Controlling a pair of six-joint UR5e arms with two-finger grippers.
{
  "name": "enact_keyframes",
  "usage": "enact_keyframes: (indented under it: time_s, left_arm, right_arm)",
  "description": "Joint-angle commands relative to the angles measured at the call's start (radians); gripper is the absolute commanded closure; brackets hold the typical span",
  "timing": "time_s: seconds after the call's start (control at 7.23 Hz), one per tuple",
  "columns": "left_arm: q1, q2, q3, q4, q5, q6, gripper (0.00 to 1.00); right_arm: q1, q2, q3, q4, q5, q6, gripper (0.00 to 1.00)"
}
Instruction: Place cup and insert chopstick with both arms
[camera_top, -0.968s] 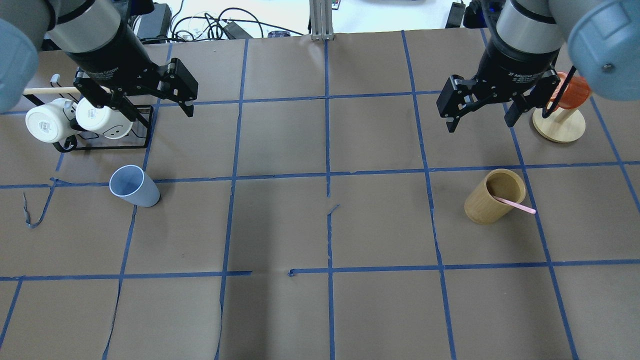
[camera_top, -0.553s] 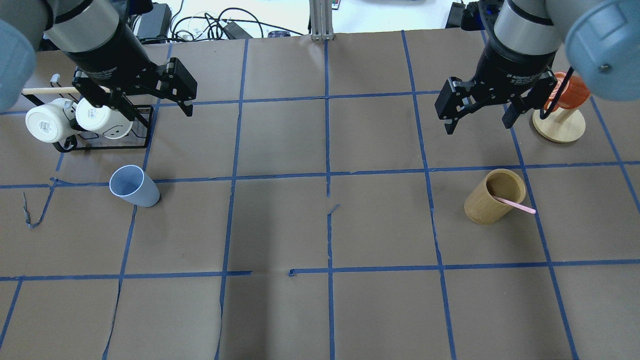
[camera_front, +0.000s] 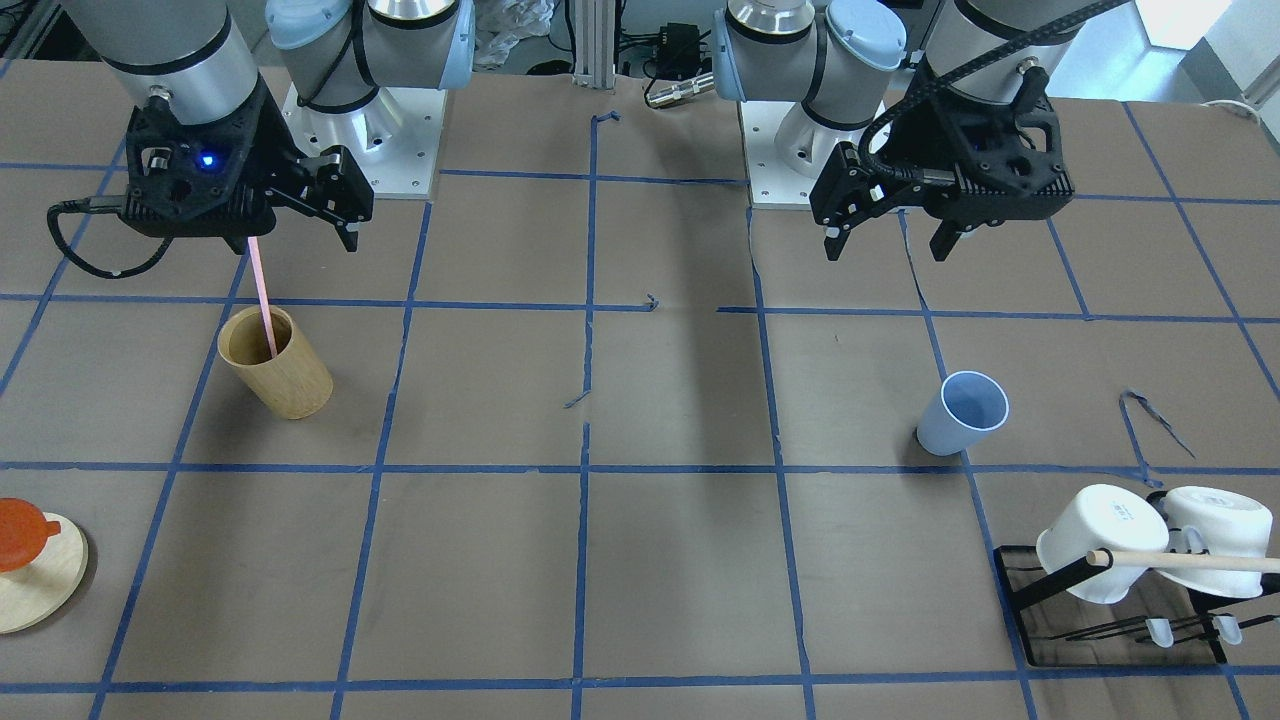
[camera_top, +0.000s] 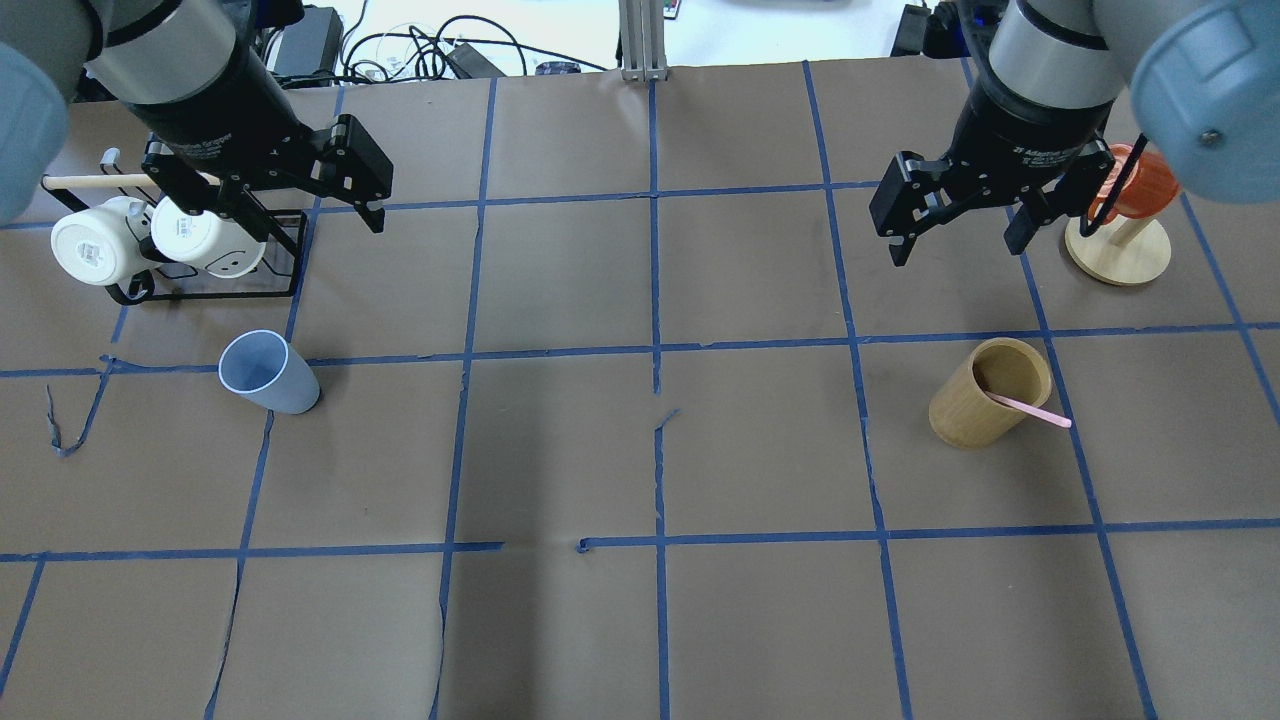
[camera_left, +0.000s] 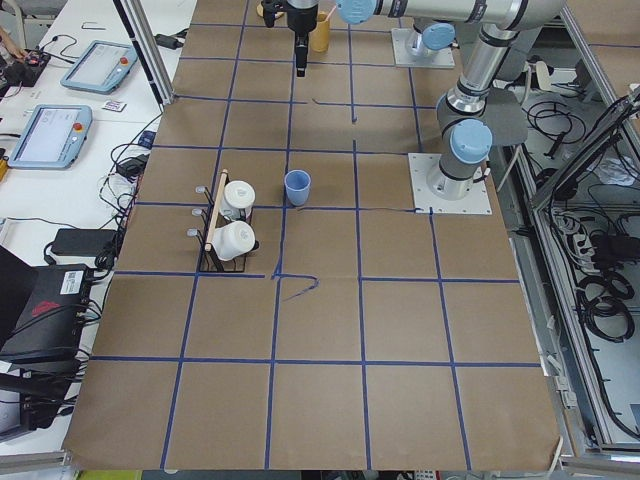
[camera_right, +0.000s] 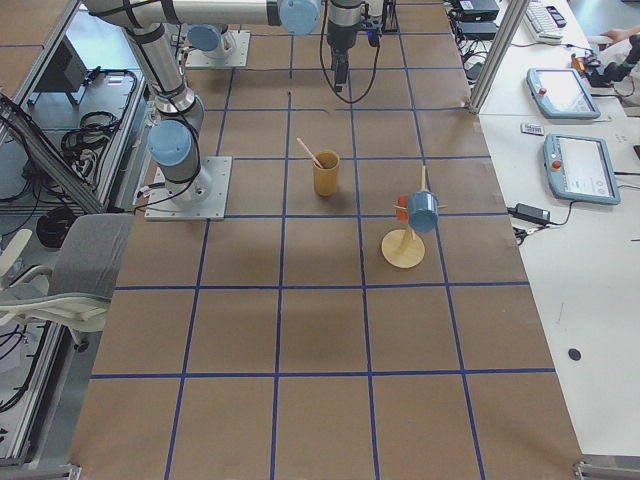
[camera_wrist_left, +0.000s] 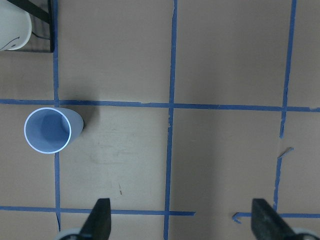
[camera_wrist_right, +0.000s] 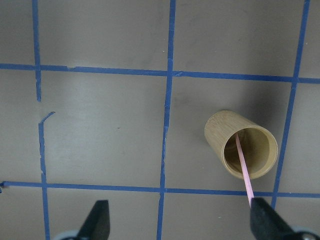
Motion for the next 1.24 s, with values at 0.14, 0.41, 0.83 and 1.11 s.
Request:
enact_keyframes:
  time_s: [0.14,0.41,0.83,1.11]
  left_arm:
    - [0.002,-0.001,0.0,0.0,0.0,-0.001,0.0]
    - [0.002,-0.001,0.001,0.0,0.0,0.001,0.0]
    - [0.003,0.001,0.0,0.0,0.0,-0.001,0.0]
    - [0.005,0.002,0.0,0.0,0.0,0.002,0.0]
  right_arm:
    - [0.0,0.006,0.0,0.002,-0.003,-0.007,0.0]
    - [-0.002,-0.002,0.001,0.006,0.003,0.001,0.0]
    - [0.001,-0.009,0.001,0.006,0.003,0.001,0.0]
    - [-0.058,0.018,0.007,0.008,-0.021,0.001,0.0]
